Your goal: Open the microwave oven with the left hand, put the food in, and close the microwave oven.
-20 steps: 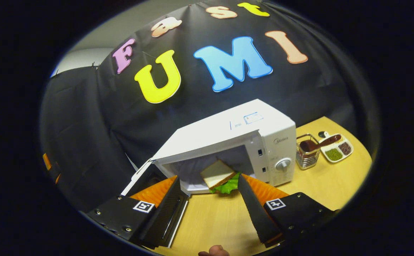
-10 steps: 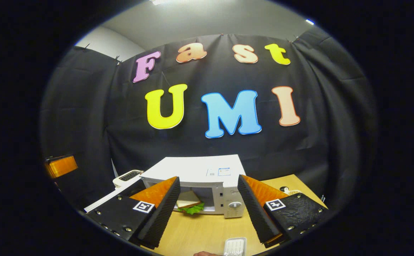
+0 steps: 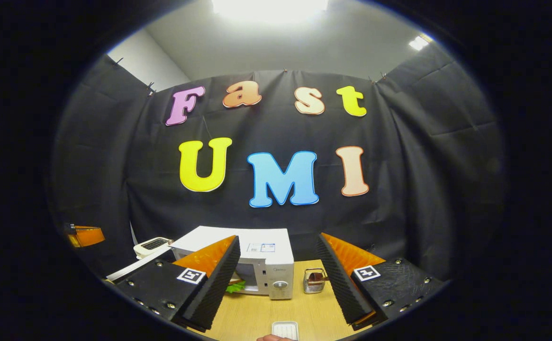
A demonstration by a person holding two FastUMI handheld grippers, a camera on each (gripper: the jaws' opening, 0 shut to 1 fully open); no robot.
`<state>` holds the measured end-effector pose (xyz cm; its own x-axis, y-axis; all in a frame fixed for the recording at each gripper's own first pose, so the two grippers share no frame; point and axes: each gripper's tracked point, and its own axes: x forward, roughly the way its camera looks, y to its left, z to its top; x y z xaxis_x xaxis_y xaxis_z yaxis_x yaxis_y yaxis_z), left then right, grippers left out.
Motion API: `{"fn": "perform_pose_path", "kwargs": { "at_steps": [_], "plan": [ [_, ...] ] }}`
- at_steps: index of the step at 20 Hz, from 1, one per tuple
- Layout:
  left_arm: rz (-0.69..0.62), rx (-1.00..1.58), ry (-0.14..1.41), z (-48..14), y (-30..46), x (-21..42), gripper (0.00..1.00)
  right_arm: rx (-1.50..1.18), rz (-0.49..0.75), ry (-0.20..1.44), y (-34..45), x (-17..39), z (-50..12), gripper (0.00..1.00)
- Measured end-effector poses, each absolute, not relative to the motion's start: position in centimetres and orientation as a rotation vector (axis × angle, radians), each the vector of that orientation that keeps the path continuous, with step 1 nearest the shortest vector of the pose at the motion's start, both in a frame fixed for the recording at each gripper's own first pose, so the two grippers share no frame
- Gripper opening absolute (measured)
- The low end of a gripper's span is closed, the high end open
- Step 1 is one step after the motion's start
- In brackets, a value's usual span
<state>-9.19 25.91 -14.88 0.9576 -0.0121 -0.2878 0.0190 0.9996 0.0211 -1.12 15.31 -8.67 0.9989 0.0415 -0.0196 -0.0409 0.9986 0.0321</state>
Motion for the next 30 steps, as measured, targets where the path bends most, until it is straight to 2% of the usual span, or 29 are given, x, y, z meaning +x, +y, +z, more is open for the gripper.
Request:
{"fn": "perform_pose_path", "kwargs": {
  "at_steps": [7,11,15,21,30],
  "plan": [
    [0.141,0.078,0.48,-21.5,35.0,-18.1,0.05,0.026,0.013,0.008,13.6,-1.6,-7.3,0.98],
    [0.149,0.057,0.583,-26.7,36.1,-20.1,0.07,0.032,-0.001,-0.004,12.8,-1.1,-6.7,0.97],
    [0.079,0.035,0.647,-29.8,33.2,-20.2,0.06,0.048,-0.008,0.02,12.0,-0.8,-7.2,0.98],
    [0.057,0.061,0.659,-29.6,30.0,-20.0,0.07,0.014,0.002,0.005,10.3,0.5,-7.5,0.98],
    [-0.144,0.022,0.684,-31.1,17.3,-16.9,0.07,0.026,-0.01,0.036,6.8,2.7,-7.8,0.98]
  ]
}}
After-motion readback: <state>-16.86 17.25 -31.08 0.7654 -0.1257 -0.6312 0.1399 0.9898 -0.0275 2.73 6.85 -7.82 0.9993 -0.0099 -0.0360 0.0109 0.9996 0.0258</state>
